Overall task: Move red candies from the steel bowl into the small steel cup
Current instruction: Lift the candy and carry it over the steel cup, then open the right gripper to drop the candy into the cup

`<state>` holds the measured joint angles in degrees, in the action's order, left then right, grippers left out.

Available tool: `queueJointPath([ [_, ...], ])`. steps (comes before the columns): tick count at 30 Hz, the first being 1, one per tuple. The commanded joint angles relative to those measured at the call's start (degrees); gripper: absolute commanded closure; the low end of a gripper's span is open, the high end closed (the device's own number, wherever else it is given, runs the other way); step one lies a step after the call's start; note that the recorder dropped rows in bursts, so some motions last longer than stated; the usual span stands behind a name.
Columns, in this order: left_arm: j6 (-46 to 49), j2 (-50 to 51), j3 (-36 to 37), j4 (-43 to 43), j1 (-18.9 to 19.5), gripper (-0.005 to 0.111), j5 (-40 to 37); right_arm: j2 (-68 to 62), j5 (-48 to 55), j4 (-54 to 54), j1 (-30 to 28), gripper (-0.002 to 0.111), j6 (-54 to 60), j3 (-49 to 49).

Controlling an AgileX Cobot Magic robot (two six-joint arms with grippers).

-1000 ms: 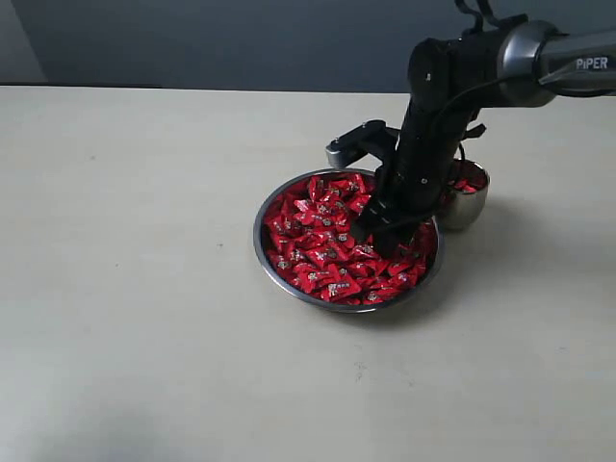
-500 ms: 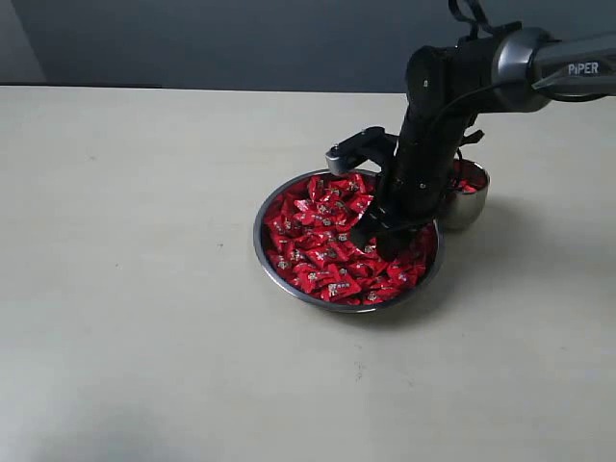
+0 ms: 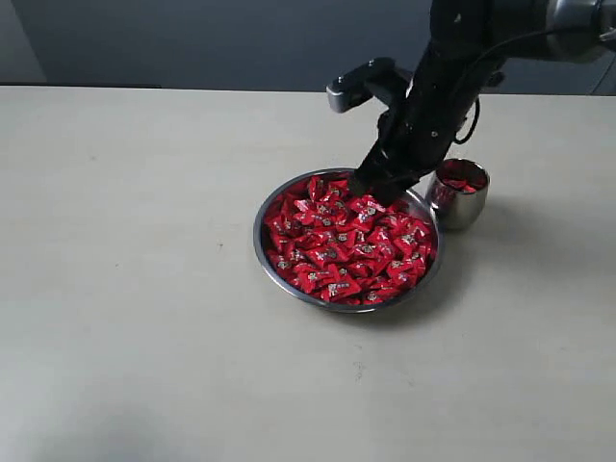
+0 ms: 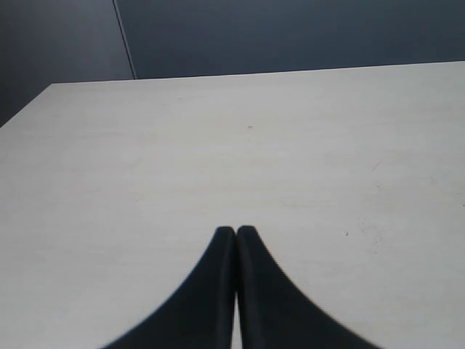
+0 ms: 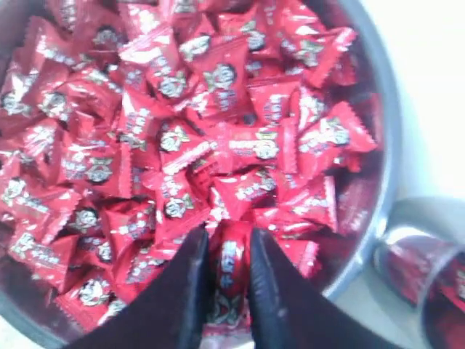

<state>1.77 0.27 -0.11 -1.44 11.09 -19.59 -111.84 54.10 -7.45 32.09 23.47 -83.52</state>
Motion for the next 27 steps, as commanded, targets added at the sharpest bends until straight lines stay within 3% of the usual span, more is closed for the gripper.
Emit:
queueJointPath([
  [1,-0.1,-0.3,0.1,-0.1,-0.4,0.106,0.4,1.5,-3.2,9.5,-5.4,0.109,-10.3,-0.2],
  [6,-0.1,-0.3,0.1,-0.1,-0.4,0.106,0.4,1.7,-6.9,2.9,-12.5,0.109,-10.1,-0.2],
  [20,-0.1,-0.3,0.1,-0.1,-0.4,0.106,0.4,-2.1,-10.9,2.1,-12.8,0.109,-8.8,-0.2],
  [22,-0.1,-0.3,0.1,-0.1,-0.4,0.106,0.4,-2.1,-10.8,2.9,-12.8,0.103,-9.3,-0.2],
  [27,-0.1,-0.3,0.1,-0.1,-0.4,0.106,0.4,-2.1,-10.8,3.3,-12.8,0.074,-10.5,-0.2],
])
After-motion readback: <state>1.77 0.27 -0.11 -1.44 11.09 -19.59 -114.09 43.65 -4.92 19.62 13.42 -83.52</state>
